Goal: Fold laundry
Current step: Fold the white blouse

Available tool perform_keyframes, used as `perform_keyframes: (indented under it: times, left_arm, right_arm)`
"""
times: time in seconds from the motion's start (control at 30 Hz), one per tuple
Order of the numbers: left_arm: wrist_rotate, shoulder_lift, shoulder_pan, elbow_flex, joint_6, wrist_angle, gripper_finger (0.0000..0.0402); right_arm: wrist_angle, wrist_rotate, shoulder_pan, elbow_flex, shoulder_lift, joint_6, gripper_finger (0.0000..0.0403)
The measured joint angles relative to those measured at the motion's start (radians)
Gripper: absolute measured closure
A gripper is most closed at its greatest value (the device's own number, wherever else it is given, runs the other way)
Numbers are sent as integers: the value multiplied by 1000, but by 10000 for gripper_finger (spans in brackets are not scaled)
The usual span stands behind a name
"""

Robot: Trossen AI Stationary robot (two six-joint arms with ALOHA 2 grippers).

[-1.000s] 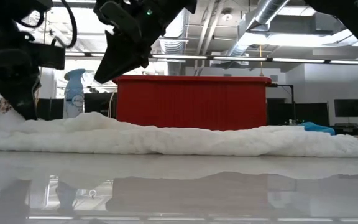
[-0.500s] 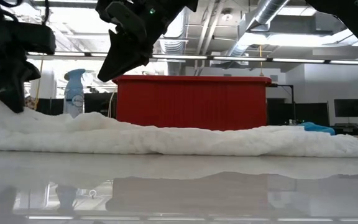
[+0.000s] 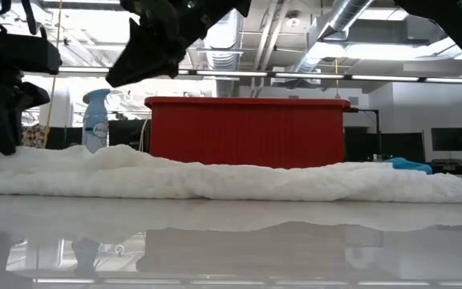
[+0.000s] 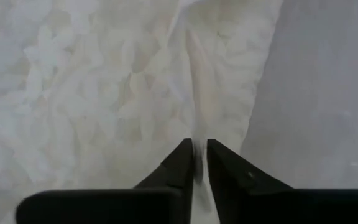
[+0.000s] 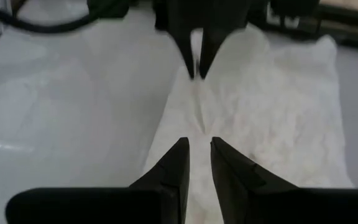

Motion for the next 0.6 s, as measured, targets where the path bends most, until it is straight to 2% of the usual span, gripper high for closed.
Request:
perform_keyframes:
  times: [0.2, 0.3, 0.37, 0.6]
  left_arm:
    - [48, 0, -1, 0, 26, 31, 298]
    - [49, 0, 0, 0, 10, 28, 264]
    - [48, 0, 0, 0, -7, 22, 245]
    - [47, 0, 0, 0, -30, 15, 208]
  right_arm:
    - [124, 0, 0, -62, 3, 5, 313]
    - [224, 1, -4, -71, 27, -7, 313]
    - [231, 0, -7, -77, 46, -9, 313]
    - [329, 1, -8, -75, 127, -5, 313]
